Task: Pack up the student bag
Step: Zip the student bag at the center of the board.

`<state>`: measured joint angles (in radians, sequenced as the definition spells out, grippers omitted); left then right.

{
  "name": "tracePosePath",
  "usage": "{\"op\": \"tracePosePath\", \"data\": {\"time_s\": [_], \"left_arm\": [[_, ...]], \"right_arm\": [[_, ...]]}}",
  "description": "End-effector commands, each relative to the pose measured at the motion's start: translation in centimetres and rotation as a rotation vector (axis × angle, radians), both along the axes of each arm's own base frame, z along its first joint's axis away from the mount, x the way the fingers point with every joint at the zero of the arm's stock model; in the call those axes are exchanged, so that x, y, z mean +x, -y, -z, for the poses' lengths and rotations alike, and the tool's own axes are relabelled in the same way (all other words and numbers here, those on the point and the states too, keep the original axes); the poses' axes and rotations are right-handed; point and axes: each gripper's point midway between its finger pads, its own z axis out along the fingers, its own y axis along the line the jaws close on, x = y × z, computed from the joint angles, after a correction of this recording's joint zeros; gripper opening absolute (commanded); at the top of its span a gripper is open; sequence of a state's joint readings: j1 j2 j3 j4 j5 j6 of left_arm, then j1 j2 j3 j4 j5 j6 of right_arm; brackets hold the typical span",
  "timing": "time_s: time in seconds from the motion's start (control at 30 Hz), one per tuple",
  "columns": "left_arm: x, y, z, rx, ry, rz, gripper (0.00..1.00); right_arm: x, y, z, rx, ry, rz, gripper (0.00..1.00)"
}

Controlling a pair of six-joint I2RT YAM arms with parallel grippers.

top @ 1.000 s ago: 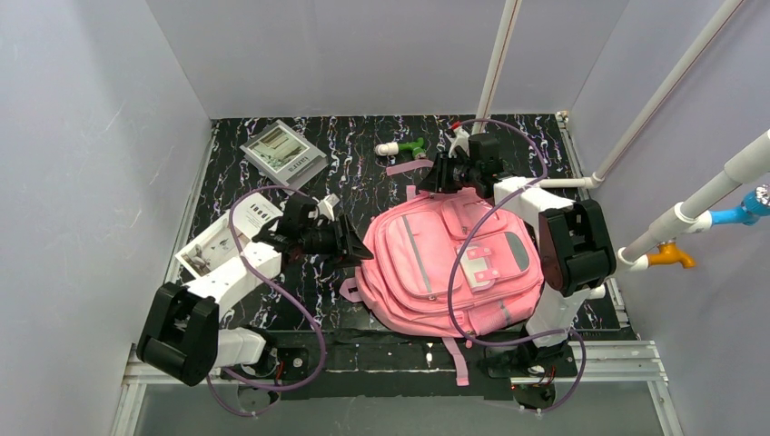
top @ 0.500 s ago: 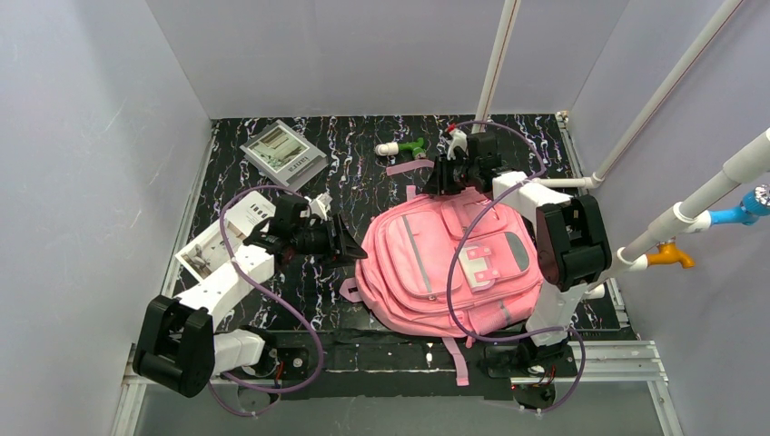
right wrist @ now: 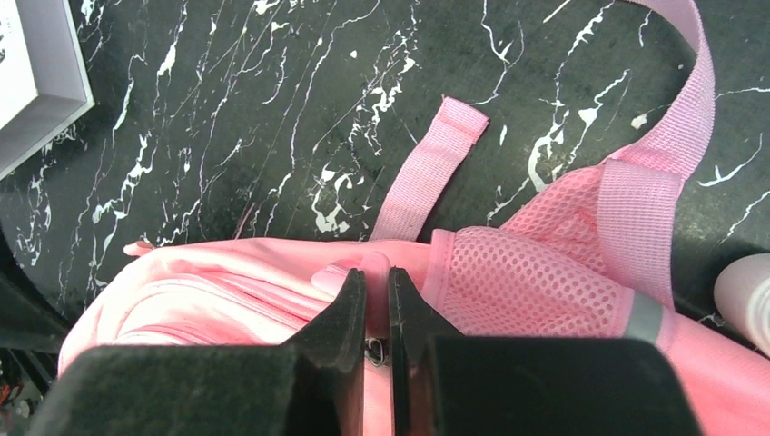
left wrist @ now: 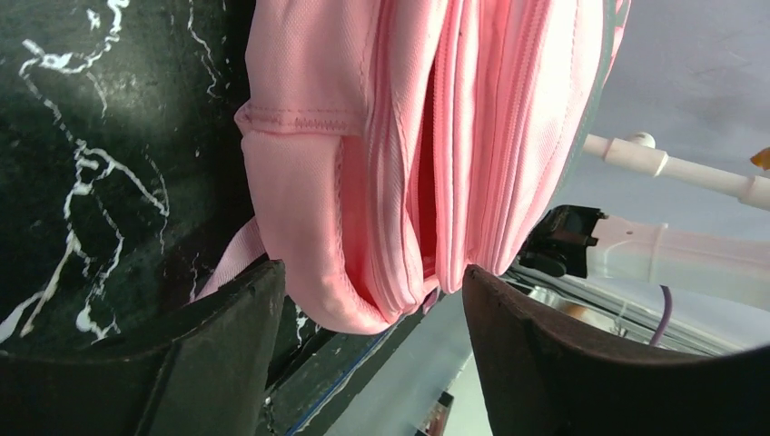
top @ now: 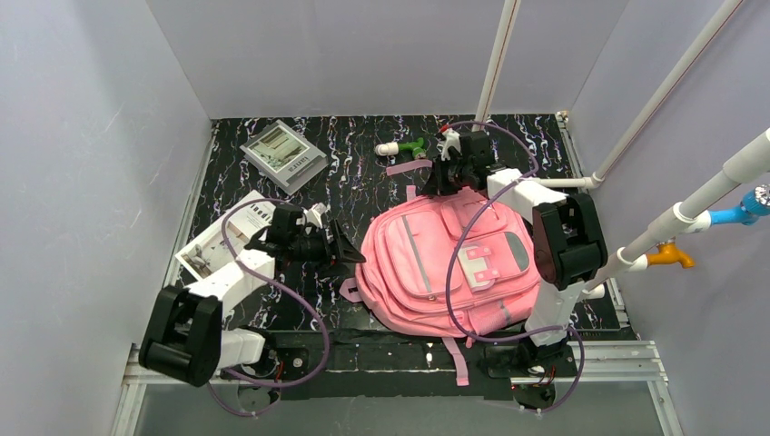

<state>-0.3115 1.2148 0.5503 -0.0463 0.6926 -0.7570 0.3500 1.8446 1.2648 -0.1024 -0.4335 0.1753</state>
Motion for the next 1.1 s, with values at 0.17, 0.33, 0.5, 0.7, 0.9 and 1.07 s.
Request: {"op": "tracePosePath", "data": {"time_s": [0.17, 0.33, 0.5, 0.7, 0.9, 1.07], "left_arm": [[2.3, 2.0, -1.0, -0.12, 0.019, 0.051, 0.65], [2.4, 2.8, 0.9, -0.158, -0.063, 0.05, 0.18], [3.7, 2.8, 0.5, -0.136, -0.012, 0.033, 0.0], [5.5, 2.8, -0.1, -0.115, 0.031, -0.003, 0.0], [5.8, 2.4, 0.3, -0.089, 0.034, -0.049, 0.0], [6.3, 1.6, 0.9, -0.067, 0.021, -0.099, 0.0]], "right_arm": [[-1.0, -3.4, -6.2, -0.016, 0.143, 0.01, 0.01], [-1.5, -5.6, -6.7, -0.024, 0.189, 0.006, 0.01], [-2.5, -9.1, -6.6, -0.04, 0.231, -0.048, 0.01], [-7.0, -15.8, -6.8, 0.011, 0.239, -0.176, 0.01], [-12.7, -18.3, -5.7, 0.062, 0.189, -0.343, 0.01], [-16.8, -18.1, -4.3, 0.099, 0.169, -0.523, 0.01]]}}
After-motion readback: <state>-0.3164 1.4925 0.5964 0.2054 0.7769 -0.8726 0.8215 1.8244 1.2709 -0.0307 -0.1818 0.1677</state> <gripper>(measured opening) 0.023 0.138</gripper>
